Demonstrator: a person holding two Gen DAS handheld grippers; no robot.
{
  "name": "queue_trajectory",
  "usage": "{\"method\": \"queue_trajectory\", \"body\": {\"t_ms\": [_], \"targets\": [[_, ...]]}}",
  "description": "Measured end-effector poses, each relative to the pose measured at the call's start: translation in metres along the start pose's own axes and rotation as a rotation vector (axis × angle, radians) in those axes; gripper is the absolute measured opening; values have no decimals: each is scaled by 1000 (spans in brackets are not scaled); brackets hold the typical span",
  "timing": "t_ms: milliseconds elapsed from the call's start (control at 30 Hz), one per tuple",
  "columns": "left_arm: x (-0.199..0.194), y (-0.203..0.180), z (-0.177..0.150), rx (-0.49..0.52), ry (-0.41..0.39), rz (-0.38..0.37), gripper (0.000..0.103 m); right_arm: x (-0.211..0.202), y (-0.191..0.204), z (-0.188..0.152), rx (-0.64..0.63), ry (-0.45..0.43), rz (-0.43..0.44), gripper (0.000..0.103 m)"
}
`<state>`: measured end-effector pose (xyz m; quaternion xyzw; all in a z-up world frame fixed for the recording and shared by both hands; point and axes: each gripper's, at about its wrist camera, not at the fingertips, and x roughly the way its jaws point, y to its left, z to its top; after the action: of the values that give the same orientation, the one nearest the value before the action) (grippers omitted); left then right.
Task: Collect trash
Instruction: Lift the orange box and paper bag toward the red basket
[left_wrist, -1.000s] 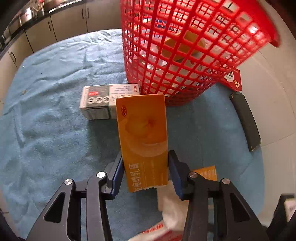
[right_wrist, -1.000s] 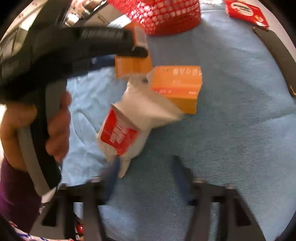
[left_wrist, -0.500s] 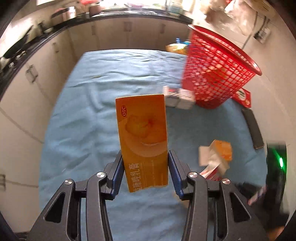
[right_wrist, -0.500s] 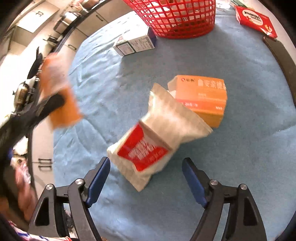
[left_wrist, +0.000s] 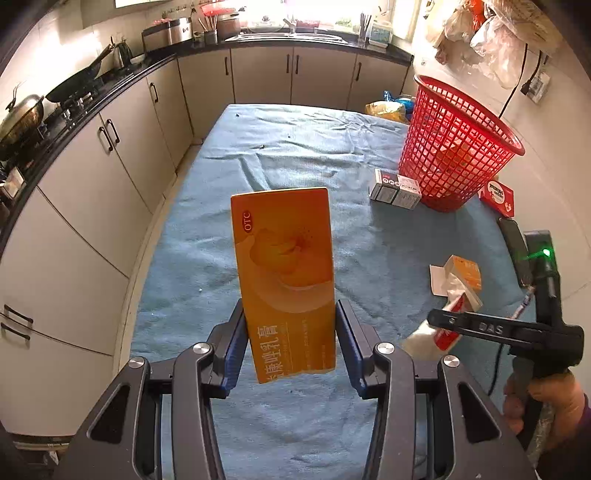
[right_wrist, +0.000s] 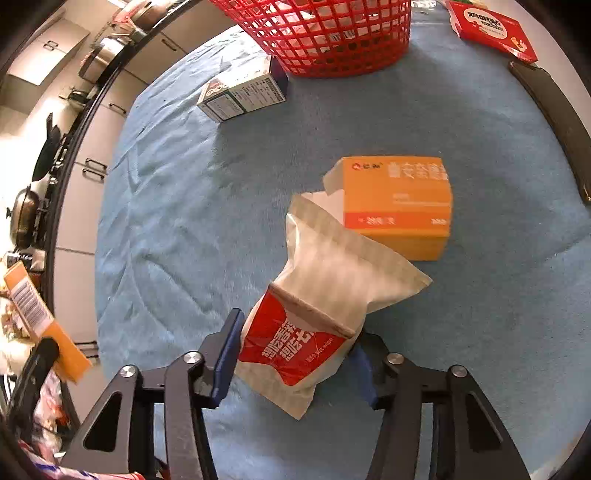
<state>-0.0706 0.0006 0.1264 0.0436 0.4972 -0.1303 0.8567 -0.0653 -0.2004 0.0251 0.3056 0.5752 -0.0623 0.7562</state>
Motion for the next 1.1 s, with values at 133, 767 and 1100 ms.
{"method": "queue_trajectory", "body": {"t_ms": [133, 767, 1100], "targets": [[-3, -2, 2, -2, -5, -21, 45, -15, -7, -9, -21, -26, 30, 54], [-15, -30, 6, 72, 20, -24, 45, -101, -6, -31, -78, -233, 76, 54], [-16, -21, -2, 53, 39, -8, 45, -113, 16, -36, -144, -263, 77, 54]]}}
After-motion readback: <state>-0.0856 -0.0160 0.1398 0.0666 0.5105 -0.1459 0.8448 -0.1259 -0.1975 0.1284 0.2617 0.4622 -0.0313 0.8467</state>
